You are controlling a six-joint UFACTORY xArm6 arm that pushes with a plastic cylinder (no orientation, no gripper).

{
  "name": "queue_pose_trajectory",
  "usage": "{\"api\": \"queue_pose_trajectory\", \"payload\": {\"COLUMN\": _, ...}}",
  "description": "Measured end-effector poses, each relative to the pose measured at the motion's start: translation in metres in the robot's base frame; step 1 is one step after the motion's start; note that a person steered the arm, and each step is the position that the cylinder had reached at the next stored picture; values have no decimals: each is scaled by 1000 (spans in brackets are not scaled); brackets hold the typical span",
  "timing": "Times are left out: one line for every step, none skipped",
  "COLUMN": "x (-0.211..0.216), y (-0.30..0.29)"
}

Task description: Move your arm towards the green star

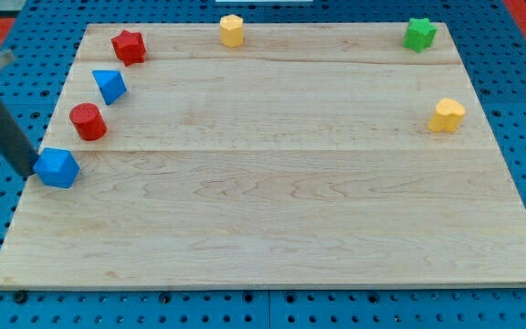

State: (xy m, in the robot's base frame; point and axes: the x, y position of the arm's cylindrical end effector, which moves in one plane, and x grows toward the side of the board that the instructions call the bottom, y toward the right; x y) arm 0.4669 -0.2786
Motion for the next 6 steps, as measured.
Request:
{"api": "queue_pose_trajectory", "payload": {"x": -2, "y": 24}}
{"api": "queue_pose_trajectory", "payload": {"x": 82, "y": 3}}
{"api": "queue_pose_trajectory", "payload": {"x": 102, "y": 83}}
{"api": "queue_pose_trajectory", "payload": {"x": 52, "y": 186}}
{"api": "queue_pose_trajectory", "payload": {"x": -57, "y": 265}}
{"api": "queue_pose_trajectory", "payload": {"x": -160, "y": 351}}
